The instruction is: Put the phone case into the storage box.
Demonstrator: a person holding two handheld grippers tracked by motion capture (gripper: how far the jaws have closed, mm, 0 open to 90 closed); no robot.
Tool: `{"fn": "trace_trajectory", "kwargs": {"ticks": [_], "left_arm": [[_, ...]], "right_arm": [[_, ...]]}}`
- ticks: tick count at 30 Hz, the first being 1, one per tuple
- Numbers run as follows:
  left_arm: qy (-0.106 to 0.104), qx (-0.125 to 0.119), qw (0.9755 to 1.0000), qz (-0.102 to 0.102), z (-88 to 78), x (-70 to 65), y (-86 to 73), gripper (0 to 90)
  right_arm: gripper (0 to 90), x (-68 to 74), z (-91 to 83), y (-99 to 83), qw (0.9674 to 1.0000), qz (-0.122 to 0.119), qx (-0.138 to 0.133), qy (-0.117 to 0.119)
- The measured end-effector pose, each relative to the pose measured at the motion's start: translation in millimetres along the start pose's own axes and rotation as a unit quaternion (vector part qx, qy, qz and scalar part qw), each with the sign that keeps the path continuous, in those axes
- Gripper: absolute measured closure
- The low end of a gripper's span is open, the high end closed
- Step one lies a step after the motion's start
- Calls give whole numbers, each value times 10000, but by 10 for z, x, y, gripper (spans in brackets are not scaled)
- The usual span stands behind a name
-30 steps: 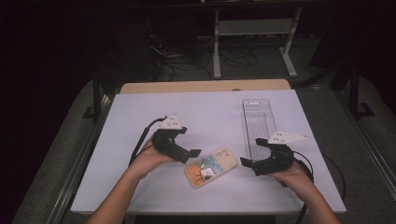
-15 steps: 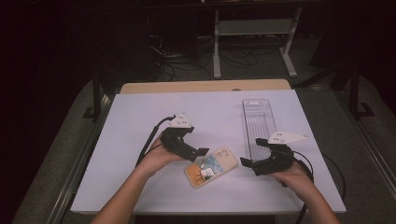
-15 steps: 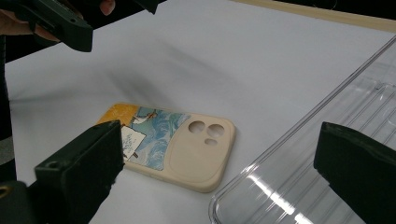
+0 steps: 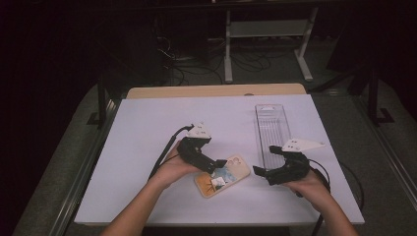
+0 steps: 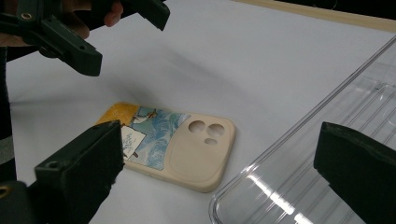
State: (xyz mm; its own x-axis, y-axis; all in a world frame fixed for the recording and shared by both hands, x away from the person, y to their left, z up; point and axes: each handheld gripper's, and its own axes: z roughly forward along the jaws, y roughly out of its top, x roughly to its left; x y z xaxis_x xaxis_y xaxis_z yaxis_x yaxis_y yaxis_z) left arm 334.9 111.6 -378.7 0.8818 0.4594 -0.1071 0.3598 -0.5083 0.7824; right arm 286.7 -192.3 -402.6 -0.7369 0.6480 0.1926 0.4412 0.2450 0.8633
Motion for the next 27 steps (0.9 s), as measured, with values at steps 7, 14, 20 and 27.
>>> {"fn": "trace_trajectory", "kwargs": {"ticks": [7, 14, 20, 27], "left_arm": [[-3, 108, 9999, 47, 72, -31, -61, 0], [-3, 204, 9998, 26, 132, -51, -135, 0], [26, 299, 9996, 8, 183, -81, -196, 0], [59, 429, 9991, 5, 236, -116, -242, 0]], "right_arm": [[12, 2, -1, 0, 10000, -3, 7, -5], [12, 3, 0, 0, 10000, -14, 14, -13], [12, 4, -1, 0, 10000, -11, 14, -10], [12, 3, -1, -1, 10000, -16, 14, -10]]}}
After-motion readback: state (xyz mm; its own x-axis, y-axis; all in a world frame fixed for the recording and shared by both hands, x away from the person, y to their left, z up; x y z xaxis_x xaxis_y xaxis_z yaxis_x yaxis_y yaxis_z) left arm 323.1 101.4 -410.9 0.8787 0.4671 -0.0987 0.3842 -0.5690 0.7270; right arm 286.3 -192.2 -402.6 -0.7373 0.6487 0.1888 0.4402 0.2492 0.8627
